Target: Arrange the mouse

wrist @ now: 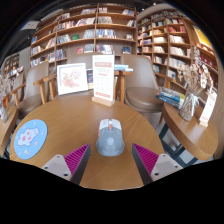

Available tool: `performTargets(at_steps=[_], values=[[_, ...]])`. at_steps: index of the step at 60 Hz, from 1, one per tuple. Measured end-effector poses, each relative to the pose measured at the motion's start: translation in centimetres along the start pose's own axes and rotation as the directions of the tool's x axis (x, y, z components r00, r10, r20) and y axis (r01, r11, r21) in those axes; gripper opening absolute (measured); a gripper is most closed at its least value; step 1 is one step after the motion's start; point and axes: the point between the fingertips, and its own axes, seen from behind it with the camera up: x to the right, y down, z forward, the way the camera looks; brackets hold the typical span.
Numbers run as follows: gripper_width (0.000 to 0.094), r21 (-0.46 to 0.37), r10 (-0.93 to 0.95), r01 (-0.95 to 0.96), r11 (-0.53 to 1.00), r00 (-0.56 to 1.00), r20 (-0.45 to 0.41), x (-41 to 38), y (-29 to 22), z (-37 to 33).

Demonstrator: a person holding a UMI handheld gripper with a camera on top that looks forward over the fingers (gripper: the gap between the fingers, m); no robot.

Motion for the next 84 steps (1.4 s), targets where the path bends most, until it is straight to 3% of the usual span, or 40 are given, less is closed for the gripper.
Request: performTargets(at_steps=[37,42,44,46,56,65,77,84], values=[[0.0835,-0.040,0.018,-0.017,0.999,0.999,0.027,-0.5,-2.8,6.0],[0.0754,-0.039,0.008,-0.006,0.999,0.999,0.044,-0.9,-3.0,6.2],[0.0657,-0.037,0.000,0.002,0.999,0.999,0.047,-1.0,-3.1,6.3],[0.0487,-0.034,-0.007,0.008,0.999,0.999,0.042,-0.9,-3.2,6.7],[0.0430,-0.060,-0.008,0.011,0.998,0.999,0.042,-1.1,-3.7,6.0],[0.0417,-0.004,-0.008,0.008,1.000,0.998,0.060,-2.9,-7.9,1.8],[0.0420,0.081,-0.041,0.027,0.996,0.985,0.170,-13.0,-13.5,-4.7],[0.0418,0.069,-0.058,0.043,0.997,0.971,0.234,-20.3,-12.4,-5.4]])
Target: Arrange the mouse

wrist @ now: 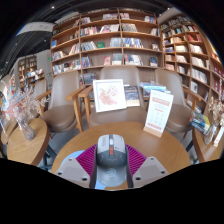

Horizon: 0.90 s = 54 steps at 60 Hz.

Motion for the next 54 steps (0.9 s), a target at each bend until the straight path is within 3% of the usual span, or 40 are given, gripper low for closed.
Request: performTargets(at_steps=[8,20,44,50,54], values=[[0.0419,-0.044,-0.027,0.028,0.999,0.999,0.037,-6.5,2.9,2.3],[0.0418,-0.132,-0.012,0.018,0.991,0.999,0.040,-10.3,8.6,5.7],[0.0453,-0.147,-0.019,0.017,0.989,1.000,-0.012,-10.1,11.3,7.8],[0.0529,-0.142,-0.033,0.032,0.989,0.999,-0.007,-10.4,11.4,7.8],[0.0777,-0.140,-0.024,0.024,0.990,1.000,0.004,-10.8,11.5,7.7]])
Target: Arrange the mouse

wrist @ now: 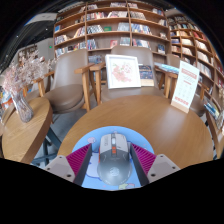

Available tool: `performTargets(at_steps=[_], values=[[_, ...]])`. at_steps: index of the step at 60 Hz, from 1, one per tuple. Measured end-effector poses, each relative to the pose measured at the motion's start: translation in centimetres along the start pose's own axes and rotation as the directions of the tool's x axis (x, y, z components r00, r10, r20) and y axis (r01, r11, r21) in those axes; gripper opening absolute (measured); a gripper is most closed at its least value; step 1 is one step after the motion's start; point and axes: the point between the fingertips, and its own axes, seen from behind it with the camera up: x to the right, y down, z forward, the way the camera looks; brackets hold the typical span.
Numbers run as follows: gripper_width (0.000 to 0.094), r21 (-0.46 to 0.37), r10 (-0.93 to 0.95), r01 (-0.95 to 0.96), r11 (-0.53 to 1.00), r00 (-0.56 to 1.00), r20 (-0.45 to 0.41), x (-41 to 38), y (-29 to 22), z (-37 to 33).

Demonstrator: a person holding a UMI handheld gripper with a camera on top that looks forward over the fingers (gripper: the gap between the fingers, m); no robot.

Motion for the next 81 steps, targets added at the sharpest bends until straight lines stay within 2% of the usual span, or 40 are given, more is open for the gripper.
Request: performTargets(at_steps=[2,5,17,25,35,52,64,75,81], values=[[0.0863,0.000,0.002,-0.002,1.000,1.000,0.009,-0.4,0.0,-0.2],[0.0839,0.001,-0.003,0.003,1.000,1.000,0.000,-0.3,-0.1,-0.6],[0.0844,0.037,-0.015,0.016,0.999,0.999,-0.029,0.2,-0.9,-5.0],[0.0849,0.074,0.012,-0.011,0.997,1.000,-0.017,0.9,-1.1,-11.5],[0.0846,0.124,0.011,-0.004,0.992,0.998,-0.060,3.7,-0.7,-20.6],[0.0854,0.172,0.007,0.010,0.985,0.995,-0.101,6.2,3.9,-33.4],[0.0847,0.185,0.016,0.005,0.983,0.993,-0.115,7.8,7.1,-37.8],[0.0847,0.203,0.004,0.022,0.979,0.992,-0.127,8.4,7.8,-39.2],[0.0849,0.209,0.006,0.015,0.978,0.995,-0.099,8.2,8.0,-39.9]])
